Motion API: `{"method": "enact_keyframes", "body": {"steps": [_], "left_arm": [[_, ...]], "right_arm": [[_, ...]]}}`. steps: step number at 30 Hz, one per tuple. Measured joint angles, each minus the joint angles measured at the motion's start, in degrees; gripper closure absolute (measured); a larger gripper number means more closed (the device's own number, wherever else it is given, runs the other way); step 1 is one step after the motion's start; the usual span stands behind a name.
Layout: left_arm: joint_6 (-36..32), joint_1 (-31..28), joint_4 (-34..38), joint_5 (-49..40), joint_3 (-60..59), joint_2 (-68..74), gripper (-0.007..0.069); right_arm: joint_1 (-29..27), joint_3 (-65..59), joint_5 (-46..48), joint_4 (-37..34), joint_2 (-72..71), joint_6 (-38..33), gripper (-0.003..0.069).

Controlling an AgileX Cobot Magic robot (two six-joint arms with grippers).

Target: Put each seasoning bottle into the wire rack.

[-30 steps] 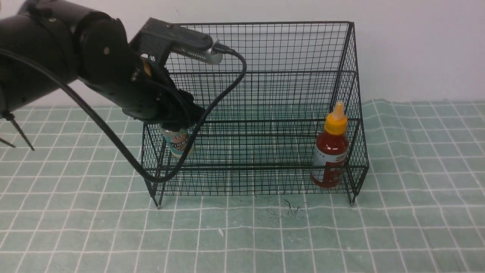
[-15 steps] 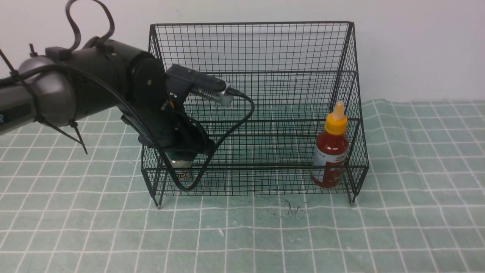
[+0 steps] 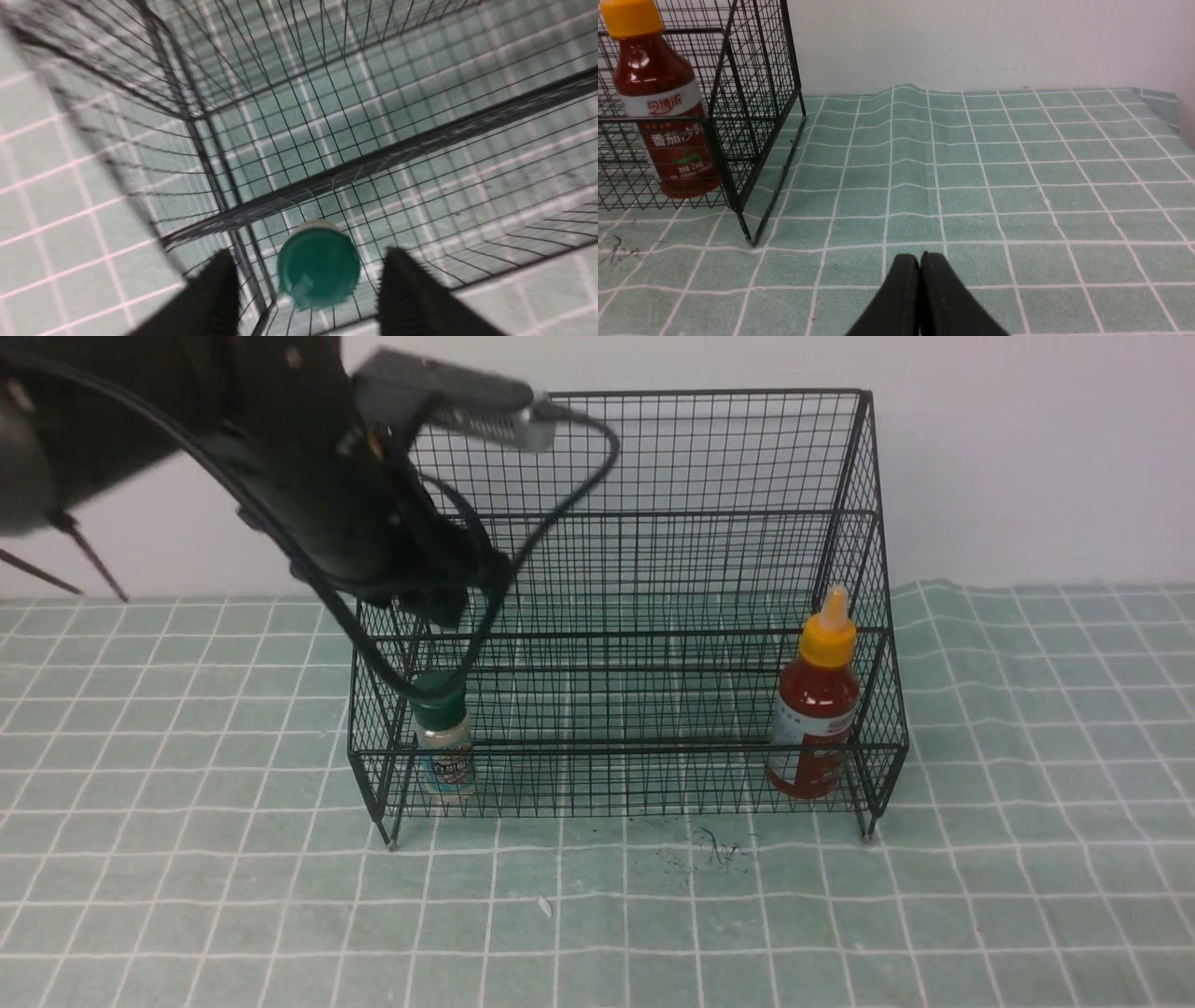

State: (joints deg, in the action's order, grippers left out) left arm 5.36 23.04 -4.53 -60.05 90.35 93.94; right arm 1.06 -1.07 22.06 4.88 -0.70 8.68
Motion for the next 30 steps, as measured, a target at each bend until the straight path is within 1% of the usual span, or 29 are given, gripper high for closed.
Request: {"method": "enact_keyframes", "body": {"steps": [1,2,3,4,6,10,13,15,16,17,20,25,30], "left_arm": [[0.41,0.0,-0.83,-0.68,0.88,-3.39,0.0449],[0.42,0.0,-0.96,-0.75,0.94,-3.85,0.0479],[1.15,0.0,-1.8,-0.82,1.01,-7.14,0.0558],[2.08,0.0,-2.22,-0.72,0.84,-9.67,0.0589],[4.17,0.0,-2.54,0.66,-0.72,-15.27,0.062],[6.05,0.0,-2.6,5.33,-6.74,-25.13,0.0631],[6.82,0.0,-2.64,12.67,-17.54,-36.17,0.0631],[6.93,0.0,-2.67,16.35,-23.68,-41.18,0.0631],[7.04,0.0,-2.67,17.18,-24.37,-42.2,0.0631],[7.46,0.0,-2.67,20.15,-30.42,-46.25,0.0631],[8.42,0.0,-2.71,24.61,-38.62,-52.4,0.0631],[8.59,0.0,-2.71,27.49,-46.97,-58.9,0.0631],[8.59,0.0,-2.78,27.49,-51.23,-60.81,0.0631]], "right_arm": [[0.0,0.0,0.0,0.0,0.0,0.13,0.0671],[0.0,0.0,0.0,0.0,0.0,0.29,0.0671],[0.0,0.0,0.0,0.0,0.0,0.91,0.0671],[0.0,0.0,0.0,0.0,0.0,1.32,0.0671],[0.0,0.0,0.0,0.0,0.0,1.85,0.0671],[0.0,0.0,0.0,0.0,0.0,2.2,0.0671],[0.0,0.0,0.0,0.0,0.0,2.25,0.0671],[0.0,0.0,0.0,0.0,0.0,2.25,0.0671],[0.0,0.0,0.0,0.0,0.0,2.25,0.0671],[0.0,0.0,0.0,0.0,0.0,2.36,0.0671],[0.0,0.0,0.0,0.0,0.0,2.39,0.0671],[0.0,0.0,0.0,0.0,0.0,2.39,0.0671],[0.0,0.0,0.0,0.0,0.0,2.39,0.0671]]}}
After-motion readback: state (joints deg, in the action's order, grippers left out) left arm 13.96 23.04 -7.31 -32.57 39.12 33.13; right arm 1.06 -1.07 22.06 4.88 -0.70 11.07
